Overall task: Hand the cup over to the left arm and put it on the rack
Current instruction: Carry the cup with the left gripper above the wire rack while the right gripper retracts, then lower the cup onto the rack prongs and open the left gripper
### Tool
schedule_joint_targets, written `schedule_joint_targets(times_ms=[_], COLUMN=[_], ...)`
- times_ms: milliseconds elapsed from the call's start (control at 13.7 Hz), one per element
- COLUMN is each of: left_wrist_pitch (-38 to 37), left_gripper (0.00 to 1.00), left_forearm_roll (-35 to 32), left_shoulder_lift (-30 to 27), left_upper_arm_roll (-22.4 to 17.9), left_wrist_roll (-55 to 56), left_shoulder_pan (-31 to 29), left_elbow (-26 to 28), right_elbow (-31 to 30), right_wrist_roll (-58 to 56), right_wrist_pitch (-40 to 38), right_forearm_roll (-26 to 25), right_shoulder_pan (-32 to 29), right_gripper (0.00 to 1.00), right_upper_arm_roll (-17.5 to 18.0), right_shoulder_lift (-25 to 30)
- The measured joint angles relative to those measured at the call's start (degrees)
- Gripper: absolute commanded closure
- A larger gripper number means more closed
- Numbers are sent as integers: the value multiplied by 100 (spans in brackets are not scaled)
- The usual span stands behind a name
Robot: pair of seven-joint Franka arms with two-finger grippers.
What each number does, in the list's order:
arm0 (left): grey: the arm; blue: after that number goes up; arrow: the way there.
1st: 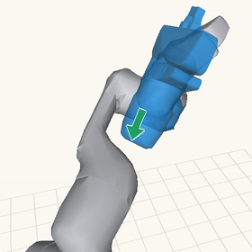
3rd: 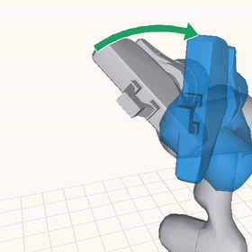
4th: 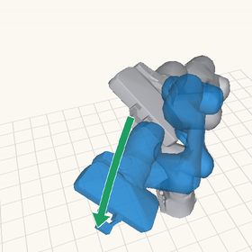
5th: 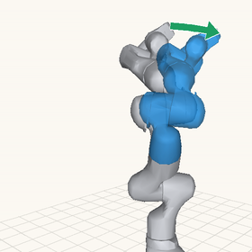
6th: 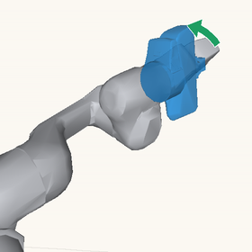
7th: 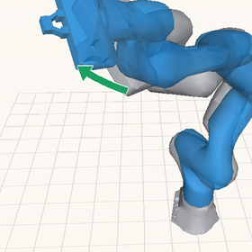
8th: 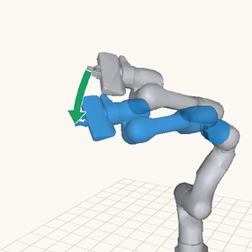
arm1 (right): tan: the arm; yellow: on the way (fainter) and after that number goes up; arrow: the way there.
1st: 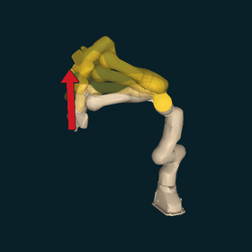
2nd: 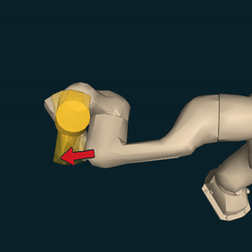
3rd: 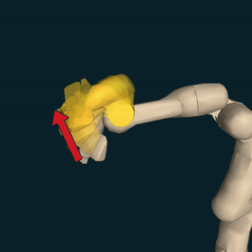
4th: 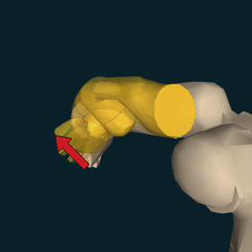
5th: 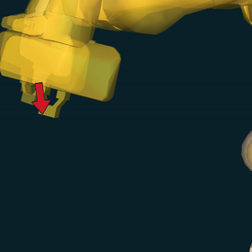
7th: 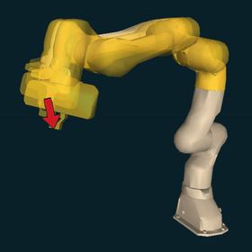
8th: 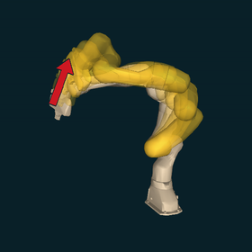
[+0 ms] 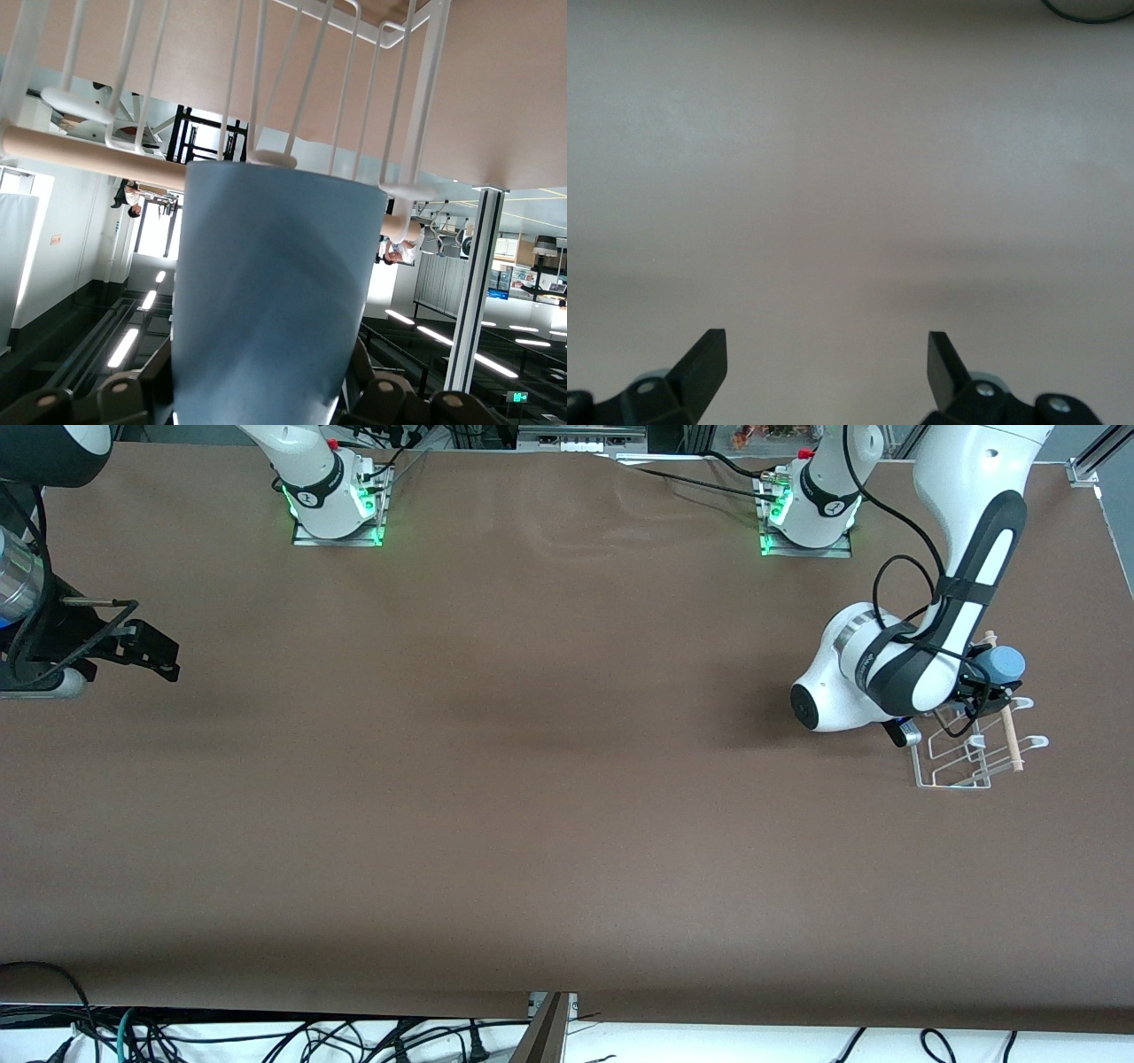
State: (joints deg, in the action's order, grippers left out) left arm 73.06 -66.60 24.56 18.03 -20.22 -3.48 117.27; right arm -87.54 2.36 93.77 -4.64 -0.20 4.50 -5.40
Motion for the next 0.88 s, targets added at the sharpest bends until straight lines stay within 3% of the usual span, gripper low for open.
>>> schedule_joint_targets(times_ms=[584,658,731,804,877], left_wrist_pitch=[202,210,225,267,329], left_gripper=[100,94,77,33,0], left_forearm_roll=[-173,-173,-173,-173,-173], left_shoulder_lift=[267,290,305,310,310], left_upper_arm_roll=[0,0,0,-1,-1], left_wrist_roll=[666,693,712,721,726], left_shoulder_pan=[-101,-103,-117,-146,-183], left_elbow=[240,241,241,241,241], right_elbow=[0,0,0,0,0], right_wrist_roll=[-4,-5,-5,-6,-6], right_wrist_pitch=[-2,-2,-2,-2,-2], right_forearm_roll=[0,0,0,0,0], right_shoulder_pan=[-2,-2,-2,-2,-2], right_gripper=[0,0,0,0,0], right_upper_arm_roll=[1,2,2,3,3], right_shoulder_lift=[-17,-17,-17,-17,-17])
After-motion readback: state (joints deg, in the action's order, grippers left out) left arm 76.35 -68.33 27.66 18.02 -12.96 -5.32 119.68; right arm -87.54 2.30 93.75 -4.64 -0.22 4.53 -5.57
